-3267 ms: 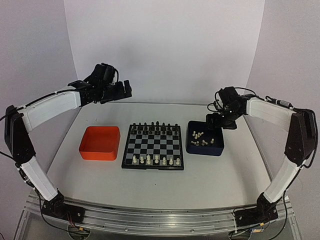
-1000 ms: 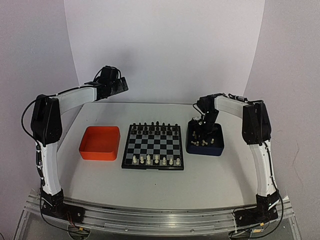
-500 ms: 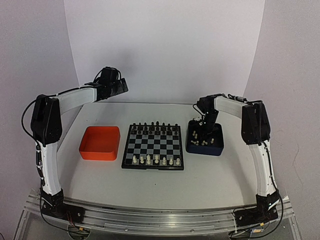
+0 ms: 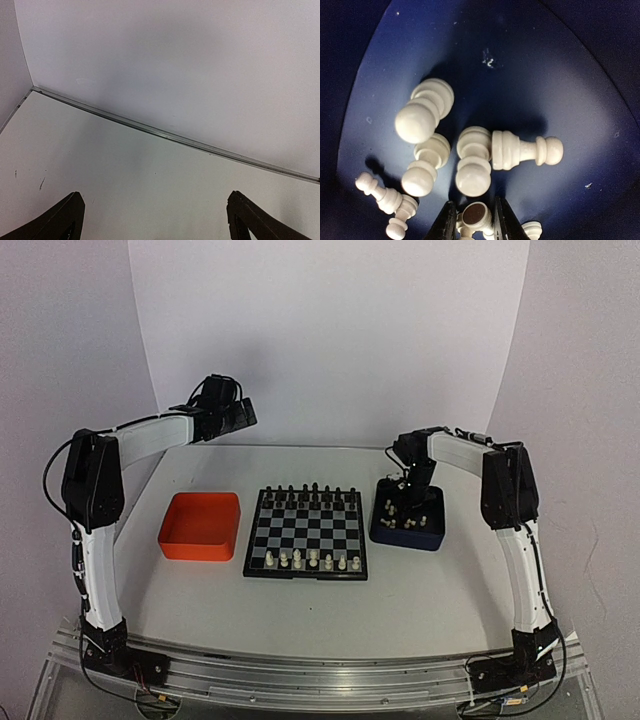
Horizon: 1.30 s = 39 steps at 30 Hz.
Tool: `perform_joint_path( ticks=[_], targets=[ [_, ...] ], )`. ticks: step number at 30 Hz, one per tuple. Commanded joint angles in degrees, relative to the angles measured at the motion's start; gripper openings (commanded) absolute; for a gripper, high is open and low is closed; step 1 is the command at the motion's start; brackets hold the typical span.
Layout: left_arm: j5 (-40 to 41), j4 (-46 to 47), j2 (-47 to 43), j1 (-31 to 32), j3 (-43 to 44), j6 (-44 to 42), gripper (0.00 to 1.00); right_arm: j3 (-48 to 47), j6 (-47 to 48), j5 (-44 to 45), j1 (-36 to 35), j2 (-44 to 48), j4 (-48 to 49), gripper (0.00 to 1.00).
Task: Set up the chess pieces on the board
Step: Pick up the chess piece from the storage box.
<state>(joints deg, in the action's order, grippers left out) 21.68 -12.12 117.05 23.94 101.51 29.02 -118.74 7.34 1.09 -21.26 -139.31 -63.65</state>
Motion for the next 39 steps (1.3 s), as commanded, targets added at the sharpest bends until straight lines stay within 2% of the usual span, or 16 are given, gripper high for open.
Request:
perform_joint_path(
  ticks=[1, 6, 13, 26, 32, 39],
  targets=[
    [-1.1, -0.4, -1.7, -0.2, 0.1, 0.9, 1.00, -1.2, -1.2, -0.3, -0.1, -0.9, 0.2, 0.24],
    [-1.2, -0.9, -1.7, -0.2, 0.0, 1.1, 1.00, -1.1, -2.2, -0.6, 0.0, -0.8, 0.8, 0.33],
    [-1.7, -1.6, -1.8, -0.2, -0.6, 2.5, 1.00, 1.0, -4.5, 1.3, -0.1, -0.5, 4.2, 0.33],
    [-4.0, -1.7, -1.5, -0.2, -1.0, 4.0, 1.00, 8.5, -9.5, 5.7, -0.3, 2.5, 13.2, 0.27],
    [-5.3, -1.7, -1.5, -0.2, -1.3, 5.0, 1.00, 11.3, -11.7, 6.7, -0.3, 3.9, 17.6, 0.20],
    [-7.6, -0.7, -1.9, -0.2, -2.9, 6.5, 1.00, 14.3, -13.5, 7.9, -0.4, 5.5, 21.7, 0.19]
  ],
)
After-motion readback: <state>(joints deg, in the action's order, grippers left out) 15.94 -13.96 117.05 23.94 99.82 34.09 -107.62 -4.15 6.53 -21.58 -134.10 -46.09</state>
